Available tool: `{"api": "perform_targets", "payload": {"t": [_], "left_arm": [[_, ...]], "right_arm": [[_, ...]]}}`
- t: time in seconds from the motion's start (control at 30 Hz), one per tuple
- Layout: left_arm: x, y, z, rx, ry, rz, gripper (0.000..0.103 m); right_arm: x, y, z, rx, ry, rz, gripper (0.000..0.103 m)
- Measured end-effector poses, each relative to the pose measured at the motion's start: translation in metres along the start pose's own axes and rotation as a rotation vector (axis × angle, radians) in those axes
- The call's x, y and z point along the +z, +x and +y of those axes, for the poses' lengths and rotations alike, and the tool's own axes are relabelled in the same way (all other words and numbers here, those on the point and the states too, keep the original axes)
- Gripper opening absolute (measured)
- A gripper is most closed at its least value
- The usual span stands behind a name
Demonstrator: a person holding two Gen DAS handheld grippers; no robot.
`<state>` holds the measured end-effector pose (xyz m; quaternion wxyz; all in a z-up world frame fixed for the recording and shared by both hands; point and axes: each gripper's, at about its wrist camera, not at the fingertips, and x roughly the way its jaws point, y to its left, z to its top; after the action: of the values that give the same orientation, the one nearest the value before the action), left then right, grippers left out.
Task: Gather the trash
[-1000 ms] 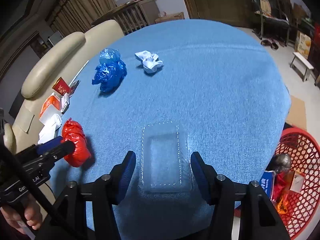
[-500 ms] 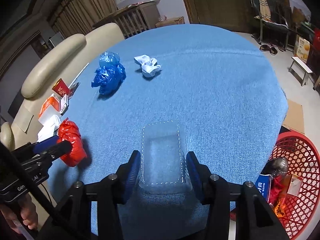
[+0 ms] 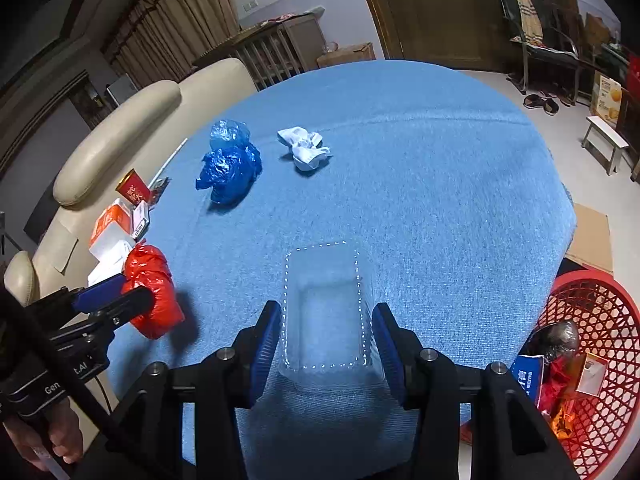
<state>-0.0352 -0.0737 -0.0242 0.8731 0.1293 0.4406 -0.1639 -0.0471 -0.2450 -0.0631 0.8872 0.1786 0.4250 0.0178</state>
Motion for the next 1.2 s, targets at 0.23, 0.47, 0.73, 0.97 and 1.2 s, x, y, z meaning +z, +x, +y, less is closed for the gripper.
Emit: {"api": "perform_targets", "payload": {"t": [0.23,0.47,0.73,0.97,1.2], "left_arm": [[0.004,-0.005,-0.009,0.006,0.026,-0.006,0.044],[0.010,-0.012,-0.023,0.010,0.060,-0.026,0.044],[0.014,-0.018,-0.040,0.002,0.098,-0.044,0.044],[0.016,-0.022,-0.051,0.005,0.133,-0.055,0.044],[0.015,-0.024,-0.060,0.005,0.160,-0.059,0.044]], "right_arm": [[0.003,-0.006,-0.007,0.003,0.022,-0.016,0.050],[0.005,-0.016,-0.011,0.002,0.027,-0.047,0.050],[0.002,-0.029,-0.019,-0.015,0.032,-0.071,0.050],[-0.002,-0.038,-0.032,-0.026,0.055,-0.085,0.050],[-0.007,-0.042,-0.043,-0.032,0.081,-0.084,0.050]]}}
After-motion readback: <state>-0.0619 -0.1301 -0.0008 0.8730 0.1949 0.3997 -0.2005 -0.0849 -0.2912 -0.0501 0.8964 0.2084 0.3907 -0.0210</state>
